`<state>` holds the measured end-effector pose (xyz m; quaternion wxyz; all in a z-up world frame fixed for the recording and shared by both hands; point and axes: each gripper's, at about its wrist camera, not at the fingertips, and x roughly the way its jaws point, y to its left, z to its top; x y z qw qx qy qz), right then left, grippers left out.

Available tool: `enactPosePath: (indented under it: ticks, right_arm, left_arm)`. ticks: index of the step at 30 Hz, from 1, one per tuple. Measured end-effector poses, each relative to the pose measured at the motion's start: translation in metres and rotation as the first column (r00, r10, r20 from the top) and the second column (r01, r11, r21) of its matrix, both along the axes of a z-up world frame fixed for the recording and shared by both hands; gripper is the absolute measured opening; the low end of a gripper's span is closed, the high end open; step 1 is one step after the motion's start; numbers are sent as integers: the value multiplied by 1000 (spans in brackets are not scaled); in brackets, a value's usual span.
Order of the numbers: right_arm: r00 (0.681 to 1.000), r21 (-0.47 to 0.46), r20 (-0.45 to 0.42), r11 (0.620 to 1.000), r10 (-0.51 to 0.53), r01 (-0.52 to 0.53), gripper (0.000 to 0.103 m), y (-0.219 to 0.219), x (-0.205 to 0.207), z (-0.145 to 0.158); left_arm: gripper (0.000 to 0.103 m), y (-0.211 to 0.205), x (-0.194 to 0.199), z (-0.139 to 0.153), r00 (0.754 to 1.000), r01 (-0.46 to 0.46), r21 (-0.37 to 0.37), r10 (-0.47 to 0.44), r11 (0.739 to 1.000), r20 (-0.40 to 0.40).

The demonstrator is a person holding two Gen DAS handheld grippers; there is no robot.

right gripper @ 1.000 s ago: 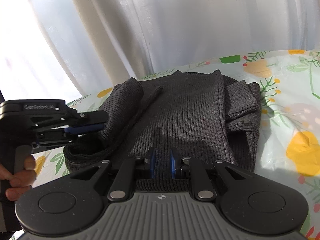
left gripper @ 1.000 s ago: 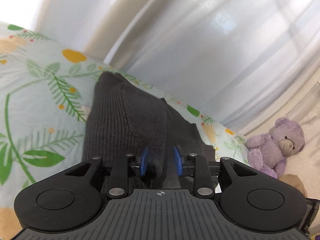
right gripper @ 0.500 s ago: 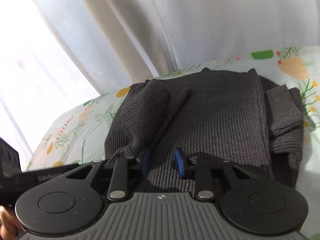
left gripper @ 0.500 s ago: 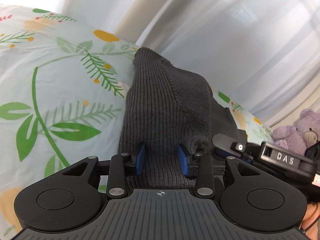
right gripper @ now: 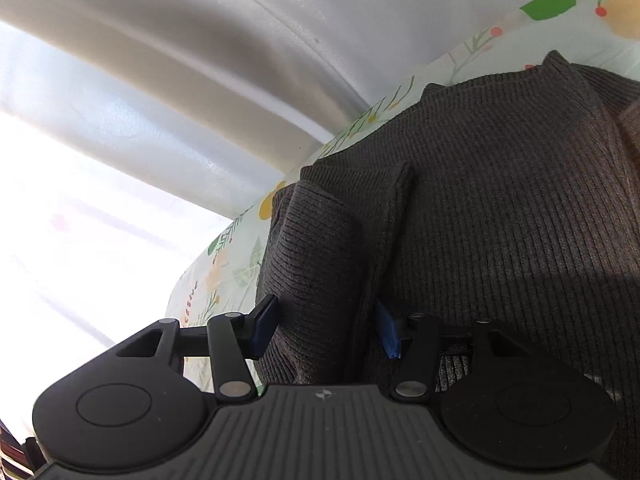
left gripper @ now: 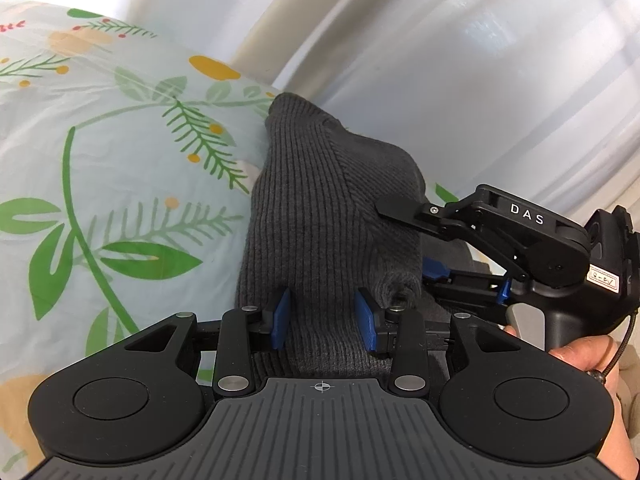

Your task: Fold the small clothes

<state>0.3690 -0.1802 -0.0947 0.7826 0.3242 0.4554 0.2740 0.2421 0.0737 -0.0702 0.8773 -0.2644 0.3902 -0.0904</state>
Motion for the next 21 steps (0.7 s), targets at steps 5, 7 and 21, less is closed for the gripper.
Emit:
enactPosePath:
  ticks: [5,7,21]
  right_arm:
    - [999,-41,31,999,14,-12,46,8,-2,7]
    - [1000,-9,6,1000,6,-6,46,4,0,3]
    - [999,85,-33,996,15,-13,32,11,4,-9]
  left_arm:
    - [40,2,0,-1,1000,1,-10,-1,1000,-1]
    - [40,2,-1,0,1000,0,-7,0,1000,0]
    - [40,-1,-2,1,1000,0,18,0,1000,2]
